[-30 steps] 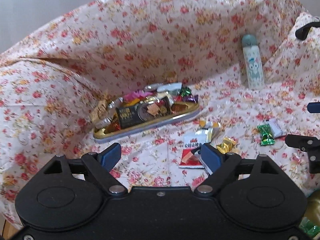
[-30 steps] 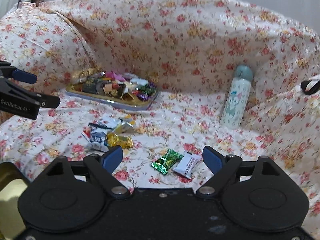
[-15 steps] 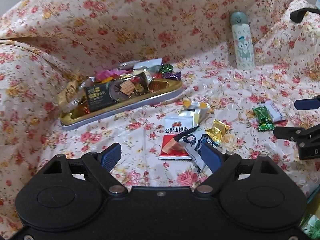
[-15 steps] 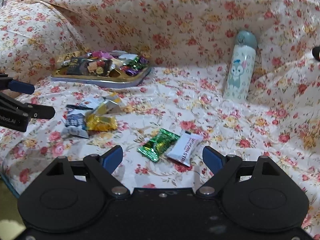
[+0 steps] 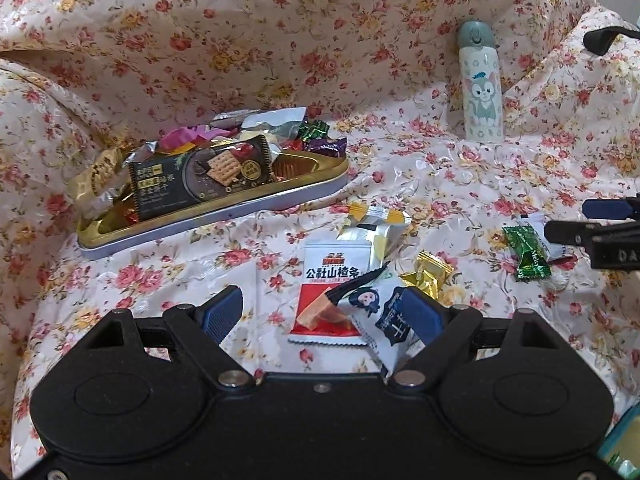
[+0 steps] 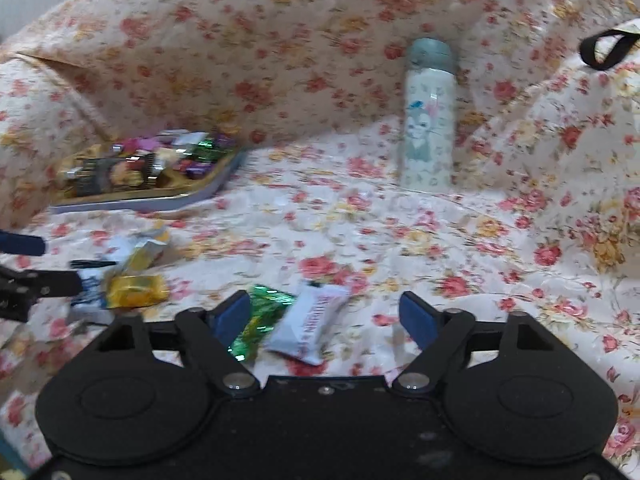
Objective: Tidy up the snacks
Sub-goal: 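Grasp the white HAWTHORN STRIPS packet with the right tool while the left tool grasps the red-white hawthorn packet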
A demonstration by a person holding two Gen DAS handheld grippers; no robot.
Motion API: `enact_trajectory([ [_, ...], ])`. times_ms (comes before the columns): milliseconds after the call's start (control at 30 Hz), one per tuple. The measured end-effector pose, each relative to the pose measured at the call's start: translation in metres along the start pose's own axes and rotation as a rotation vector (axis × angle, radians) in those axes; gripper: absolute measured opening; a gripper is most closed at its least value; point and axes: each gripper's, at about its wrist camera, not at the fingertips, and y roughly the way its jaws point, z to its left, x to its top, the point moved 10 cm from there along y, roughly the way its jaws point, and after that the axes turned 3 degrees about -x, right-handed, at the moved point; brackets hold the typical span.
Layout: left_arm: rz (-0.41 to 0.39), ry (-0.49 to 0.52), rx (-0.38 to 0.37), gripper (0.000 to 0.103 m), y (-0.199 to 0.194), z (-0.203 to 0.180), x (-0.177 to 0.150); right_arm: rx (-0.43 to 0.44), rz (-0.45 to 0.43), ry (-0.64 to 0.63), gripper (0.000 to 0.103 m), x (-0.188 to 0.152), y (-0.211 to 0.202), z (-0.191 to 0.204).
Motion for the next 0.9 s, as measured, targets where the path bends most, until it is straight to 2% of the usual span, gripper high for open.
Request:
enact_trajectory([
  [100,0.001,0.014,-0.008,0.088,0.004,-0.003,0.001,0.011,0.033,0.000,0.062,-0.005,0.007,-0.004],
  [300,-0.011,0.042,-0.006,0.088,0.010,-0.007,0.003,0.061,0.048,-0.075,0.061,-0.006,0.014,0.019],
  [467,-0.014,0.006,-0.011,0.088,0.015,-0.003,0.005,0.079,0.033,-0.116,0.054,-0.004,0.025,0.038],
  [633,-0.024,-0.026,-0.015,0.088,0.015,0.002,0.006,0.111,0.031,-0.127,0.036,0.005,0.034,0.048],
  [733,-0.029,-0.044,-0.015,0.088,0.015,0.007,0.007,0.105,0.016,-0.153,0.036,0.009,0.042,0.053],
  [900,-0.023,-0.081,-0.021,0.088,0.021,0.016,0.009,0.108,0.017,-0.111,0.037,0.012,0.049,0.053],
])
